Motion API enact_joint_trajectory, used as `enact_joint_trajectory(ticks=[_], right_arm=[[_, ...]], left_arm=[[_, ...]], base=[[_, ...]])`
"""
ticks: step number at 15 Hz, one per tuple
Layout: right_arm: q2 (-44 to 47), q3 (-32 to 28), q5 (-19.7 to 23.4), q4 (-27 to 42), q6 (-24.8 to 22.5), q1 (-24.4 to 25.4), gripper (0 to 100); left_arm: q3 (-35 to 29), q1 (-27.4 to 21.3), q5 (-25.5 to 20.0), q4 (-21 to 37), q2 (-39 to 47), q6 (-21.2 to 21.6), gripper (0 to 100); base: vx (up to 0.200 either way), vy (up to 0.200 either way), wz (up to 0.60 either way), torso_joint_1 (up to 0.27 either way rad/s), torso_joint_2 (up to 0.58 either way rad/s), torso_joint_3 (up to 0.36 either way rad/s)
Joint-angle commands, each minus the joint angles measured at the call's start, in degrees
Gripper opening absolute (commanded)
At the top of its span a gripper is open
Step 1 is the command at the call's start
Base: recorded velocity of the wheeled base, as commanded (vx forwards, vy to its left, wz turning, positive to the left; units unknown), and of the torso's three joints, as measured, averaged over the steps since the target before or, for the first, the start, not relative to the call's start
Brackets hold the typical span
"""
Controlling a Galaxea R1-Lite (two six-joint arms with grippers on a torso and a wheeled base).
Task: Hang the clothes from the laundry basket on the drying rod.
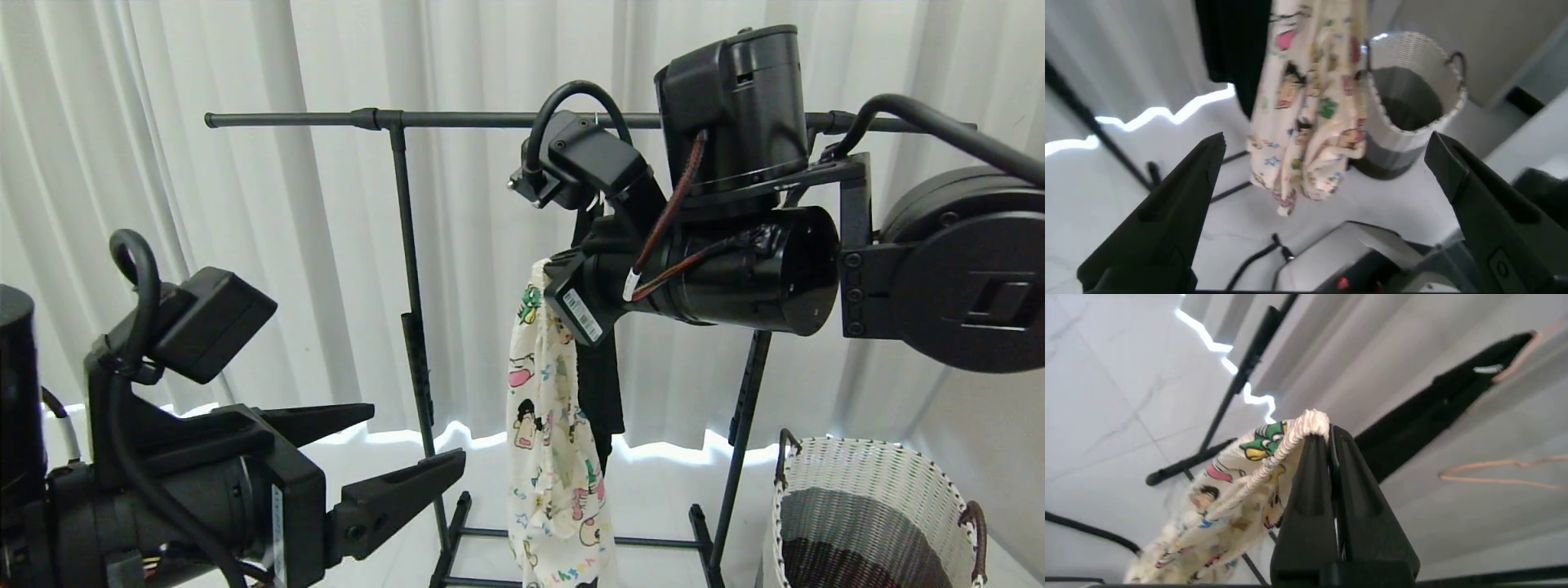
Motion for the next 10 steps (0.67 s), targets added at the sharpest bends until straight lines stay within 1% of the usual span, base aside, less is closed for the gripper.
enact_joint_trajectory(ticks=[1,3,6,8,10], right_arm=[[0.06,-0.20,-0.01,-0.02,-0.03,1.26,0],[0.06,-1.26,-0.01,0.06,-0.03,1.61,0],[0.06,-3.37,-0.01,1.29,-0.12,2.05,0],[0.06,-3.72,-0.01,1.38,-0.03,2.67,0],[-0.30,-3.90,-0.01,1.38,-0.03,3.11,0]], left_arm=[[-0.25,-1.61,0.40,-2.87,3.25,-1.28,100],[-0.52,-1.70,2.77,-7.00,6.94,-3.22,100],[-0.52,-1.87,3.56,-8.14,10.72,-3.31,100],[-0.43,-1.87,4.00,-9.55,12.65,-3.48,100],[0.19,-1.87,9.80,-10.43,16.35,-3.57,100]], base=[[0.000,0.000,0.00,0.000,0.00,0.000],[0.000,0.000,0.00,0.000,0.00,0.000],[0.000,0.000,0.00,0.000,0.00,0.000],[0.000,0.000,0.00,0.000,0.00,0.000],[0.000,0.000,0.00,0.000,0.00,0.000]])
